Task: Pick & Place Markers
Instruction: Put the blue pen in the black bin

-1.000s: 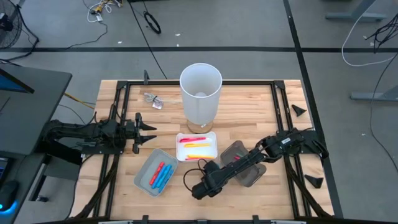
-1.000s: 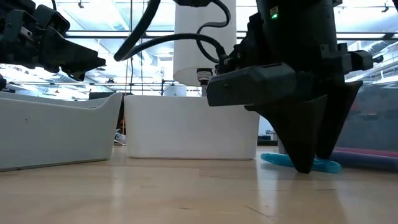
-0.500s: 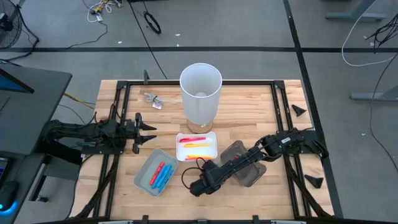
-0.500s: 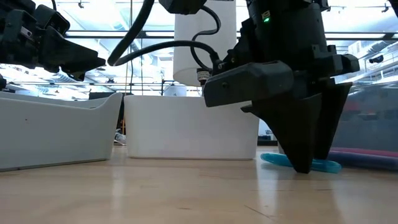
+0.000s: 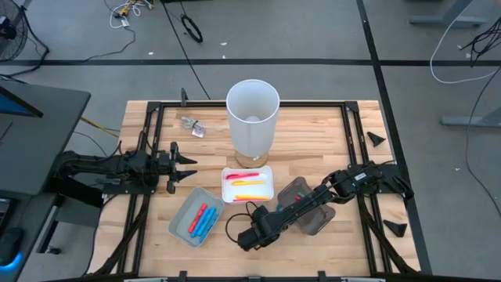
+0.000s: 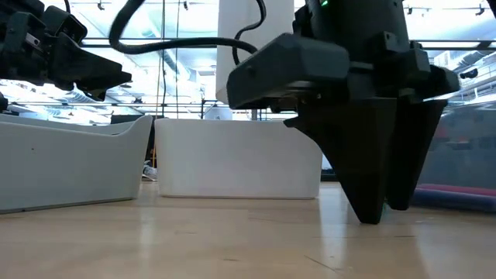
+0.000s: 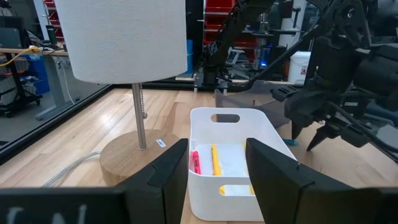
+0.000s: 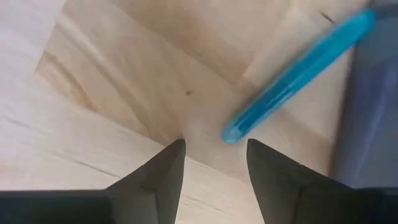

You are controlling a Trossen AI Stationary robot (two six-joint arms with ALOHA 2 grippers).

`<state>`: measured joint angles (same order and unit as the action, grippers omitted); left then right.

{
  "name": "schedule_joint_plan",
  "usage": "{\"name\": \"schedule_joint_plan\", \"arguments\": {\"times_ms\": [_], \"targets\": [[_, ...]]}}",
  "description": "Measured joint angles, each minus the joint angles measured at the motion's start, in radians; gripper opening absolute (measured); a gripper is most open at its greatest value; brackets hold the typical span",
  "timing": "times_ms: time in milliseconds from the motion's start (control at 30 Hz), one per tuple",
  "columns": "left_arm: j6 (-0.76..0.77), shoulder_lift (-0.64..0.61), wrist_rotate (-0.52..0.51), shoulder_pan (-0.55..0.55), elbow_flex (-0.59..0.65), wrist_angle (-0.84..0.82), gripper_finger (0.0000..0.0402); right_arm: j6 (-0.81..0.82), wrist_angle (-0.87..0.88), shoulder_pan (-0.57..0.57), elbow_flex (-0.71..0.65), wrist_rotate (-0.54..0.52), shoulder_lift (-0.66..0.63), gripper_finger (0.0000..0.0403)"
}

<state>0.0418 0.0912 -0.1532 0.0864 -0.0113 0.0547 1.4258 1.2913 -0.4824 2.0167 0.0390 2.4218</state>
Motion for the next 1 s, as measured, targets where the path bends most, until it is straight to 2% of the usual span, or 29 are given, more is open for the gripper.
{"name": "schedule_joint_plan", "arguments": {"times_ms": [300,733,1000], "targets": [[0.000,0.000,0.000,0.000,0.000,0.000,0.0165,0.240,-0.003,-0.005,0.001,-0.030,0.000,0.0180],[0.000,0.000,0.000,0.000,0.000,0.000,0.0165,0.507,-0.022,-0.006,0.002,-0.159,-0.001,0.0180],[0.000,0.000,0.000,0.000,0.000,0.000,0.0165,0.661,0.021,-0.005,0.000,-0.199,0.000,0.0146]]}}
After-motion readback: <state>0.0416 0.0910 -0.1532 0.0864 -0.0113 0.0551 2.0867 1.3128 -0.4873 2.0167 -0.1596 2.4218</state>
